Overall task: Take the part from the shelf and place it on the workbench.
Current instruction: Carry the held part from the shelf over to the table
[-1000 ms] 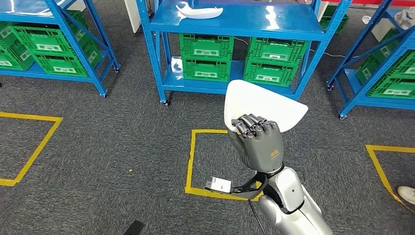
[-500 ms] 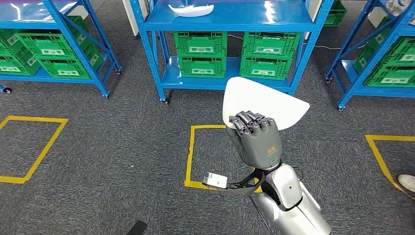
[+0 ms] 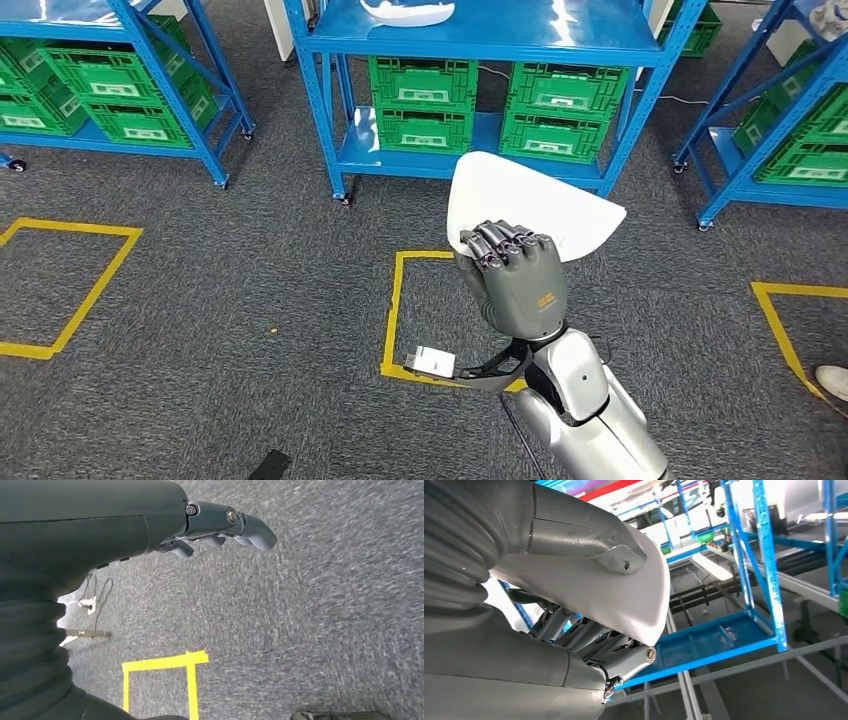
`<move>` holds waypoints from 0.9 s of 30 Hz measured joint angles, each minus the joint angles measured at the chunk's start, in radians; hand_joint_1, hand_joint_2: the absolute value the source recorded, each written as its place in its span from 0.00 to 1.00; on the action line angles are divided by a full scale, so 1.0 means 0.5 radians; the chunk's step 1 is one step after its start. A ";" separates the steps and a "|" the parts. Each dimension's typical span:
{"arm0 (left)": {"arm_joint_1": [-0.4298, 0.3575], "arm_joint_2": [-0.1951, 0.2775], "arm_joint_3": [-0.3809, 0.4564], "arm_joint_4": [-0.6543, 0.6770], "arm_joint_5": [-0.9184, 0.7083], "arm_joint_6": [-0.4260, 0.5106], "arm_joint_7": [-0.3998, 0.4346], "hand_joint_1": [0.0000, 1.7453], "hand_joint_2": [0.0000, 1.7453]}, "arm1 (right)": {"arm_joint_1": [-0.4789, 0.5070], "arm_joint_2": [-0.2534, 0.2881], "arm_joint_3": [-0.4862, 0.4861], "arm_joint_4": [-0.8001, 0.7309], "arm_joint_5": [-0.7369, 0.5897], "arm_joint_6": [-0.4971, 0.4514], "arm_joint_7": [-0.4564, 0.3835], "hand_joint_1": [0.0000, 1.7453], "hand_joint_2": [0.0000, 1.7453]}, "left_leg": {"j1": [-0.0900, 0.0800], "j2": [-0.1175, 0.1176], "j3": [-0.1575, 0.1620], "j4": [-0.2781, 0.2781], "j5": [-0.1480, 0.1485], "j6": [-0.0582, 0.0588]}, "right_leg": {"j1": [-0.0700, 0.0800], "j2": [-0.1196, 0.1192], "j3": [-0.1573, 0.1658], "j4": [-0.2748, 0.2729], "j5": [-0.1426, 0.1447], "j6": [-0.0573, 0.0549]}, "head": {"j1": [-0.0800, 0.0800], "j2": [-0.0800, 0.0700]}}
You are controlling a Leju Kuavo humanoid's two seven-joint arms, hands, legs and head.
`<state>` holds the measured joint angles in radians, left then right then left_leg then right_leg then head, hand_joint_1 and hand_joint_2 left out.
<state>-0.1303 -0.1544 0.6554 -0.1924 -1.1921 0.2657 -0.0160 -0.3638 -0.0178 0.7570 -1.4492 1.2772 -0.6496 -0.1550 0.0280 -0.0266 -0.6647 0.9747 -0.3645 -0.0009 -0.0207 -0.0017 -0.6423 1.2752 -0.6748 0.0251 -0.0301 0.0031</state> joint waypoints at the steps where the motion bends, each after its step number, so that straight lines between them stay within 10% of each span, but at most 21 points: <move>1: 0.002 -0.001 0.000 0.000 0.000 -0.001 -0.001 0.00 1.00 | 0.000 0.001 0.001 0.000 0.000 0.003 0.002 0.96 1.00 | 0.008 -0.018 -0.013 0.011 0.004 -0.010 | -0.009 0.003 0.035 -0.064 0.049 0.009 | 0.000 0.000; 4: 0.005 0.001 0.000 -0.001 0.001 -0.002 -0.001 0.00 1.00 | -0.002 0.008 0.005 0.001 0.001 0.009 0.006 0.96 1.00 | 0.024 -0.076 -0.058 0.065 0.012 -0.055 | -0.029 0.074 0.222 -0.422 0.206 0.022 | 0.003 0.000; 9: 0.026 0.006 0.008 -0.002 0.019 0.012 -0.009 0.00 1.00 | -0.005 0.046 0.016 0.009 0.001 0.023 0.005 0.96 1.00 | 0.024 -0.111 -0.098 0.072 0.042 -0.131 | -0.018 0.060 0.213 -0.464 0.254 -0.074 | -0.003 0.000; 15: 0.037 0.006 0.019 0.000 0.024 0.020 -0.019 0.00 1.00 | -0.010 0.079 0.025 0.012 -0.004 0.057 -0.003 0.96 1.00 | 0.012 0.041 -0.297 0.673 -0.312 -0.119 | 0.016 -0.078 0.161 -0.468 0.302 -0.127 | -0.023 0.000; 20: 0.034 0.007 0.021 -0.001 0.024 0.020 -0.018 0.00 1.00 | -0.020 0.095 0.029 0.010 -0.005 0.084 0.006 0.96 1.00 | -0.030 0.154 0.083 0.167 -0.208 -0.063 | 0.035 -0.189 0.160 -0.467 0.302 -0.108 | -0.022 0.000; 23: 0.040 0.006 0.022 -0.001 0.022 0.021 -0.018 0.00 1.00 | -0.022 0.097 0.031 0.007 -0.001 0.095 0.009 0.96 1.00 | -0.041 0.127 0.103 0.123 -0.201 -0.041 | 0.041 -0.233 0.170 -0.477 0.301 -0.072 | -0.022 0.000; 27: 0.045 0.002 0.024 -0.001 0.018 0.026 -0.023 0.00 1.00 | -0.005 0.094 0.032 -0.008 0.025 0.097 0.020 0.96 1.00 | -0.023 0.057 0.105 0.094 -0.176 0.000 | 0.025 -0.069 0.080 -0.253 0.155 -0.031 | -0.017 0.000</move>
<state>-0.1077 -0.1535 0.6676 -0.1926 -1.1830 0.2787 -0.0274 -0.3661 0.0293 0.7732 -1.4533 1.2895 -0.6009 -0.1452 0.0164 0.0018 -0.6122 1.0215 -0.4525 -0.0009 -0.0084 -0.0360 -0.6023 1.1487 -0.5974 0.0096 -0.0384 0.0031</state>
